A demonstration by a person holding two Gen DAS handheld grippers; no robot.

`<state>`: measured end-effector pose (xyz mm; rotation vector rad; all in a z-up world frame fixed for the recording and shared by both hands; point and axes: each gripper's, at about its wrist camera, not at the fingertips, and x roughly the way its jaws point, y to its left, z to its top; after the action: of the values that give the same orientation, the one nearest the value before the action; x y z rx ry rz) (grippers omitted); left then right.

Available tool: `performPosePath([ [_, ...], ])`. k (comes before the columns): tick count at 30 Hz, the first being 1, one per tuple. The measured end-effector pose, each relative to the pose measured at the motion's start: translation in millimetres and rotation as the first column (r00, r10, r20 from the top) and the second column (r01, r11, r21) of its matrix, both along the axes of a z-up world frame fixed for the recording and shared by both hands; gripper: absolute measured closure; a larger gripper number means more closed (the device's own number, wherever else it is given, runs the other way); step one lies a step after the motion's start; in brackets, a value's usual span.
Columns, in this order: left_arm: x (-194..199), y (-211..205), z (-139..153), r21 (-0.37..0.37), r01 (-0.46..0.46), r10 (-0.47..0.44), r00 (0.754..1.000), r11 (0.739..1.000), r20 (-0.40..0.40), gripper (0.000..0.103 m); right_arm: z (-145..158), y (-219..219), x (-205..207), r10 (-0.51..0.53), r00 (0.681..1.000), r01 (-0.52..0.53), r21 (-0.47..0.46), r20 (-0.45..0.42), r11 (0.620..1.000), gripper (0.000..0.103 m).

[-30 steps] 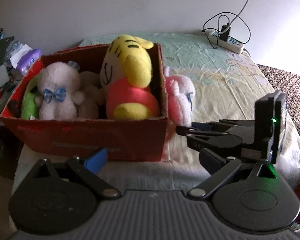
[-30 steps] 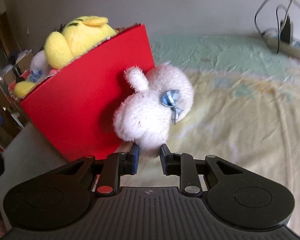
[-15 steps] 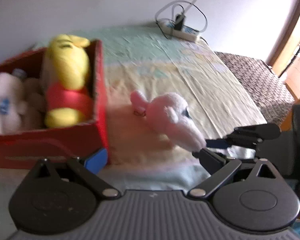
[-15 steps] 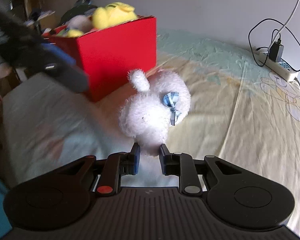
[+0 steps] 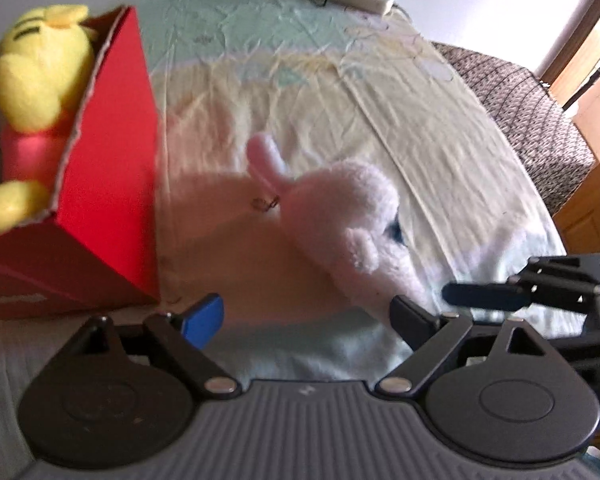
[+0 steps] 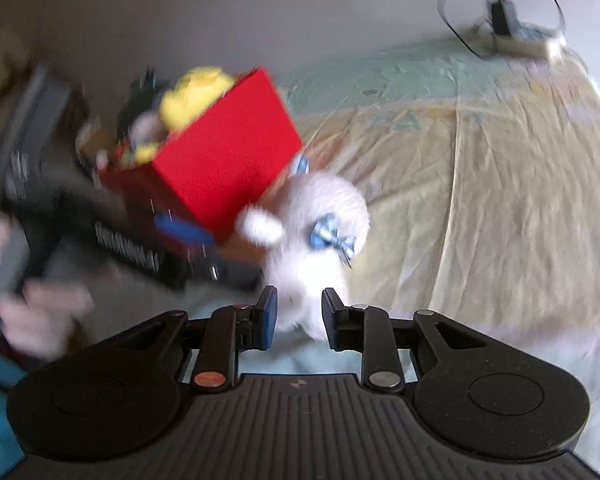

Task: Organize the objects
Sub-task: 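Reach the right tool down to the white bunny with blue plaid bow, then close the right tool on the white bunny and lift it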

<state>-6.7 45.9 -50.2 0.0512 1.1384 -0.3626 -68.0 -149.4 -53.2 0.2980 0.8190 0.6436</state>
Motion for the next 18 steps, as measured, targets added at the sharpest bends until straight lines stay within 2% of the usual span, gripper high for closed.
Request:
performPosePath([
  [2,1.9,0.8,-3.2,0.009,-0.009,0.009,1.0,1.0,-0.01,0.01,-2.0,-8.8,5.6,-0.041,0.998,0.046,0.107,-0.051,0.993,0.075],
  [4,1.6,1.6,-4.4,0.03,-0.02,0.02,1.0,0.999,-0.011,0.01,-4.9,-15.2,11.8,-0.101,0.99,0.116,0.166,-0.094,0.979,0.075],
  [8,1.6,4.2,-11.4,0.082,-0.043,0.045,0.999,0.996,-0.024,0.015,-19.1,-14.5,30.4,-0.18,0.967,0.213,0.184,-0.18,0.96,0.075],
  [11,0.1,5.9,-17.3,0.089,-0.046,0.05,0.998,0.995,-0.04,0.015,-29.3,-2.2,39.7,-0.202,0.957,0.231,0.127,-0.206,0.965,0.074],
  [14,-4.6,7.9,-17.0,0.095,-0.041,0.044,0.999,0.995,-0.027,0.015,-33.8,6.6,42.2,-0.155,0.958,0.203,0.188,-0.243,0.961,0.074],
  [18,-10.4,13.9,-16.6,0.121,-0.048,0.051,0.998,0.991,-0.021,0.015,-30.9,23.0,42.0,-0.098,0.966,0.145,0.187,-0.239,0.972,0.074],
])
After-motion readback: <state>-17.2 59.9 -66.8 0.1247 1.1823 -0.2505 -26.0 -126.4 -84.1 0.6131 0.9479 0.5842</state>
